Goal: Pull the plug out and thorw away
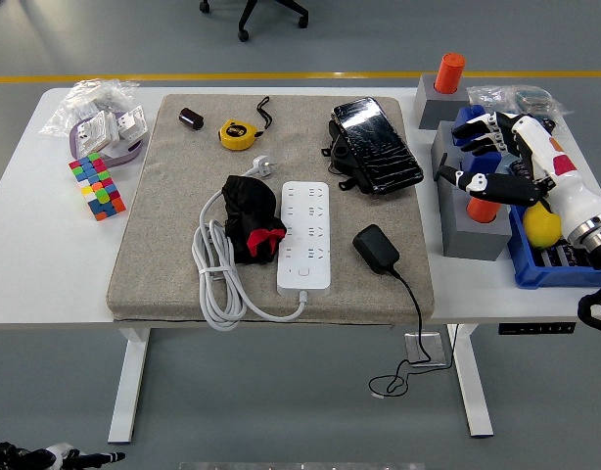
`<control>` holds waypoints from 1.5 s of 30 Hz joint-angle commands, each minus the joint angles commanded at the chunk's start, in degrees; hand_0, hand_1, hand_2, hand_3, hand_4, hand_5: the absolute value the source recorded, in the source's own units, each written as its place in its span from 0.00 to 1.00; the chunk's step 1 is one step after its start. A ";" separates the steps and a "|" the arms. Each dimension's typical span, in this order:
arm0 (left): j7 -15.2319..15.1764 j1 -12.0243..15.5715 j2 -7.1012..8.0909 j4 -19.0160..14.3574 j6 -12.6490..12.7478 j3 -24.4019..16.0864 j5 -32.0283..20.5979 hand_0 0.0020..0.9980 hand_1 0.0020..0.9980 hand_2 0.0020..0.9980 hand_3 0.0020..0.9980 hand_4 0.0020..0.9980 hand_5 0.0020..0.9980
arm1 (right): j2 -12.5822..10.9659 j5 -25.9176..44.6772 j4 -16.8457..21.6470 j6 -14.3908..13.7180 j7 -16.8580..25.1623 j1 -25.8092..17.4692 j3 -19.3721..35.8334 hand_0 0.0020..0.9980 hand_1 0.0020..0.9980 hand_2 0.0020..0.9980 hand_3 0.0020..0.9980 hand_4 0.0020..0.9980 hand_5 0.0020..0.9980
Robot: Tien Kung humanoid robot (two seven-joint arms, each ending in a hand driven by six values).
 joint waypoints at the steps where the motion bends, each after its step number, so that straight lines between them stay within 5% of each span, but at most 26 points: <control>1: 0.03 -0.05 0.06 0.03 -0.01 0.28 -0.03 0.55 0.69 0.71 0.72 0.93 0.54 | -0.03 -0.01 0.03 0.01 -0.01 -0.16 0.08 0.63 0.59 0.66 0.61 0.92 0.27; 37: 0.35 2.14 -0.37 0.18 -0.13 1.95 -0.33 0.55 0.69 0.71 0.72 0.93 0.54 | 1.04 -0.83 2.18 0.64 -0.63 -6.61 4.56 0.63 0.61 0.66 0.61 0.92 0.27; 45: 0.36 0.79 0.83 0.17 -0.14 2.18 -0.24 0.55 0.69 0.71 0.72 0.93 0.54 | -0.06 -0.55 2.78 1.51 -1.43 -5.73 3.94 0.63 0.61 0.66 0.61 0.92 0.26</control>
